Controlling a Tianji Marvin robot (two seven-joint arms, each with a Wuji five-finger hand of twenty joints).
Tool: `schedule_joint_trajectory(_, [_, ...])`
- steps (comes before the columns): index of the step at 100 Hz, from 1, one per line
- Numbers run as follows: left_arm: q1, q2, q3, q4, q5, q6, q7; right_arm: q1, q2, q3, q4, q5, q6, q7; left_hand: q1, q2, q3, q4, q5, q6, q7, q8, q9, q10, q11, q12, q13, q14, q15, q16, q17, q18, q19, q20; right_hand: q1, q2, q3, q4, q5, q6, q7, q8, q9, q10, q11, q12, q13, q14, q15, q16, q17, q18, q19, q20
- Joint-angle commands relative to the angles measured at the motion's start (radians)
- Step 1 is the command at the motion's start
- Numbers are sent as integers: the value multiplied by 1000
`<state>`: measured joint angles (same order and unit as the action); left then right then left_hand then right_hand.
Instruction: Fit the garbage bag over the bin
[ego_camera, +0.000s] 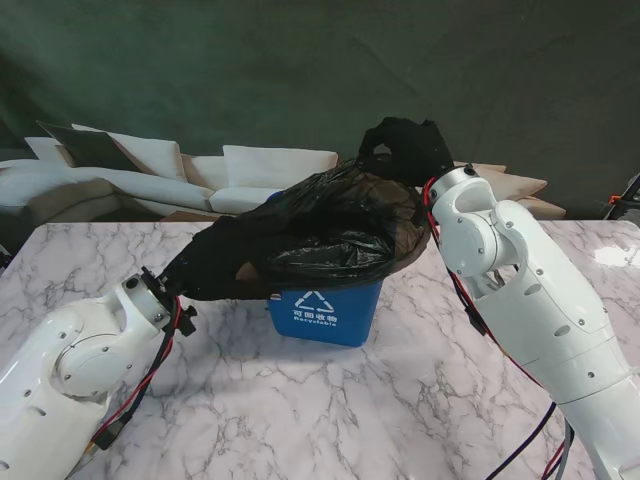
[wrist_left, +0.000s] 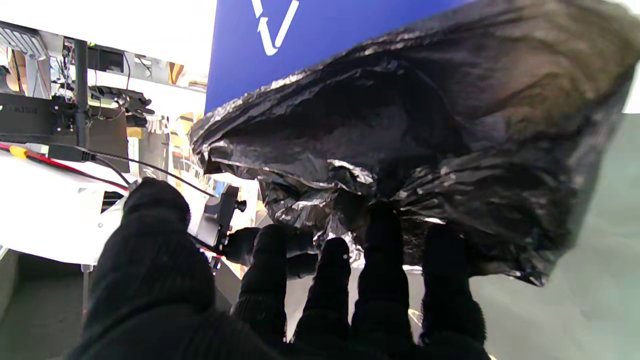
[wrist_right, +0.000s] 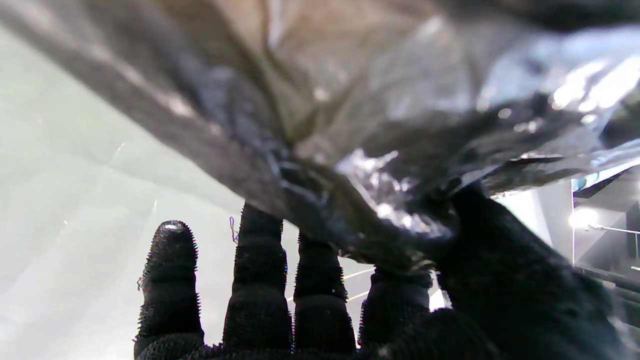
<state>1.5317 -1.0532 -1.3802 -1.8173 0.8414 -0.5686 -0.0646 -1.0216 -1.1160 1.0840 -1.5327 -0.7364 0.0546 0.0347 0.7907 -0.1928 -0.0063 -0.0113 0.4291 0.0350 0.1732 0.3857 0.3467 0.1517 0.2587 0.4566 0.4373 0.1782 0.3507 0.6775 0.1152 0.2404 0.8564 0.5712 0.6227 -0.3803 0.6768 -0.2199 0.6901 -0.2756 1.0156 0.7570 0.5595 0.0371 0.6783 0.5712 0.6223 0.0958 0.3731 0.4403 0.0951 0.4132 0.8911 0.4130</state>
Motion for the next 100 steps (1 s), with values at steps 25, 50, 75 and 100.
schedule_joint_trajectory(25, [-55,5,45,44,20,35,-36,5,-1,-5,11,1,6,1,58,-37,15,18,-87,-8,-69,-19,-77,5,-8,-1,-29,-21,7,17,-13,-16,-18,33,39,76,-8,9,2,-93,39,31,-4,-1,-18,-6,11,-21,7,8,-14,6,-12,7])
schedule_joint_trajectory(50, [-90,11,88,76,8,57,-82,6,-2,-7,15,5,6,0,114,-40,24,30,37,1,53,58,-16,6,56,43,-12,-19,24,32,6,-25,2,46,41,80,-11,10,-3,-94,42,33,-8,0,-18,-7,9,-21,7,8,-14,6,-12,7])
schedule_joint_trajectory(75, [-96,18,120,86,29,102,-119,9,-1,-10,16,7,7,4,349,-69,107,28,117,-72,274,278,106,-25,195,204,78,-30,153,145,86,-57,122,66,42,79,-13,11,-2,-95,43,33,-7,0,-18,-7,9,-21,7,8,-15,6,-15,7])
schedule_joint_trajectory(100, [-99,18,135,98,-4,123,-136,11,-1,-12,16,8,14,10,377,-12,148,38,20,-83,220,94,182,-27,187,387,168,-24,221,180,159,-68,206,53,43,80,-15,11,-2,-95,43,32,-9,1,-19,-8,8,-20,6,8,-16,6,-17,7])
